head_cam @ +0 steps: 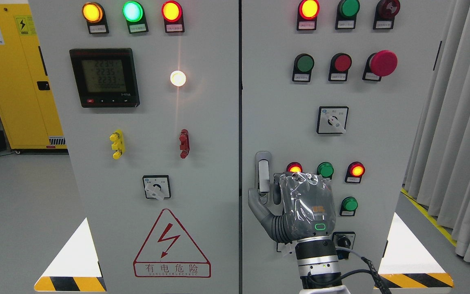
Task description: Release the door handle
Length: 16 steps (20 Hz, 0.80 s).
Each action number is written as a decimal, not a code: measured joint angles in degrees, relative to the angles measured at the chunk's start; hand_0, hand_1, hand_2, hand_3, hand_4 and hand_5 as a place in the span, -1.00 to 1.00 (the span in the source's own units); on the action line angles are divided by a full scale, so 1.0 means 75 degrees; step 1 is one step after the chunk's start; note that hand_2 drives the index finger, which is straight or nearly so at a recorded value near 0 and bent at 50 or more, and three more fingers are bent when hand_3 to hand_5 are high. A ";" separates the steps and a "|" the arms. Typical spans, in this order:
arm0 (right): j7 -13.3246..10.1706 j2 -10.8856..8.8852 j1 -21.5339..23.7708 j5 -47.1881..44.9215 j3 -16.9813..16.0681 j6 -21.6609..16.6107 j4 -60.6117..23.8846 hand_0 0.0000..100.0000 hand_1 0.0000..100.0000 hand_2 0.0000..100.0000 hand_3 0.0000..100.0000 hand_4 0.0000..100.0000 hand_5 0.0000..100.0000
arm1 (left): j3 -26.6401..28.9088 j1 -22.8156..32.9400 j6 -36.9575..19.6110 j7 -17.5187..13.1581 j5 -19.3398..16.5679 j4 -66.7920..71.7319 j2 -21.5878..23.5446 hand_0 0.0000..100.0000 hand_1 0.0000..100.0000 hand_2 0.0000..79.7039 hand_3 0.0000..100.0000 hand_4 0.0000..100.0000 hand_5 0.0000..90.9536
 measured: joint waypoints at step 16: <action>0.0060 0.0091 -0.0113 0.0003 -0.0001 0.0094 0.0153 -0.11 -0.04 0.78 1.00 0.98 1.00 | -0.0001 0.0000 0.0000 0.0000 0.0000 0.0000 0.0000 -0.76 0.11 -1.00 -1.00 -1.00 -1.00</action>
